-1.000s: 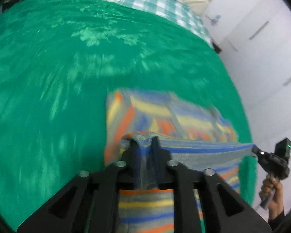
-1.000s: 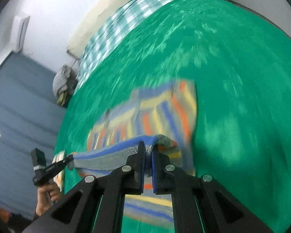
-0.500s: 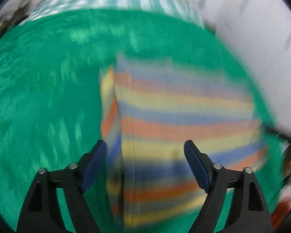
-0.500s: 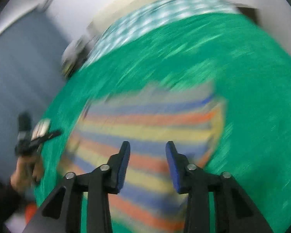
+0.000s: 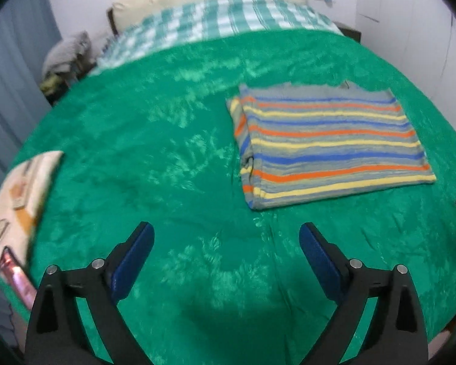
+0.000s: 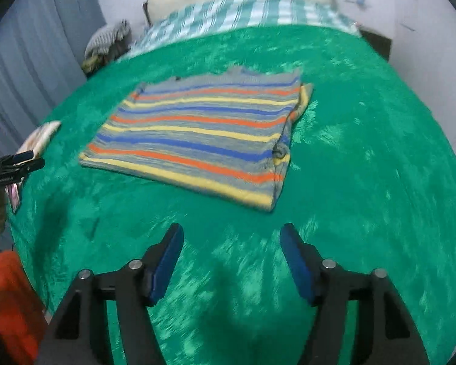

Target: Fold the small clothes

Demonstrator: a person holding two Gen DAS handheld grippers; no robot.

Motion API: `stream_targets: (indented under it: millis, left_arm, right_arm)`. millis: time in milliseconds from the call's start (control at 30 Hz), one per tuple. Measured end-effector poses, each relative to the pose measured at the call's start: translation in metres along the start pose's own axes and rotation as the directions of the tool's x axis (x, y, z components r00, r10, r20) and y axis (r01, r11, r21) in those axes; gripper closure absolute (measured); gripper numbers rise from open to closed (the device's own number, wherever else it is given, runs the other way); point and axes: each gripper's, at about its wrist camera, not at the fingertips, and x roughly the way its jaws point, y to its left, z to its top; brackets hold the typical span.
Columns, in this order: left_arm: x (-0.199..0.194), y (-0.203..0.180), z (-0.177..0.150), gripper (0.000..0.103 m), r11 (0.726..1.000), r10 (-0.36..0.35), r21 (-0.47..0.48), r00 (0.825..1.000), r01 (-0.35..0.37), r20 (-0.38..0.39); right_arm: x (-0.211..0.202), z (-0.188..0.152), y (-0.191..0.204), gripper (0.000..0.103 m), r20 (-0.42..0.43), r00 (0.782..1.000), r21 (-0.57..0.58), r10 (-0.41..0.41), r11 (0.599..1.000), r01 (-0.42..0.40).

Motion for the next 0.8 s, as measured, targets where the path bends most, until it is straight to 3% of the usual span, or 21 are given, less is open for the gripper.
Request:
stream_targets:
  millis: [333, 800]
  left_arm:
    - [-0.034, -0.016, -0.020, 0.006, 0.998, 0.049, -0.040, 0.998, -0.047, 0.046]
    - [-0.039, -0.050, -0.031, 0.005, 1.000, 0.028, 0.000, 0.998, -0.028, 0.048]
  right_arm:
    - [-0.033, -0.075, 0.020, 0.037, 0.081, 0.994, 0.091, -0.073, 0.994, 0.066]
    - [-0.038, -0.087, 0.004, 0.037, 0.102, 0.991, 0.118, -0.083, 0.991, 0.071]
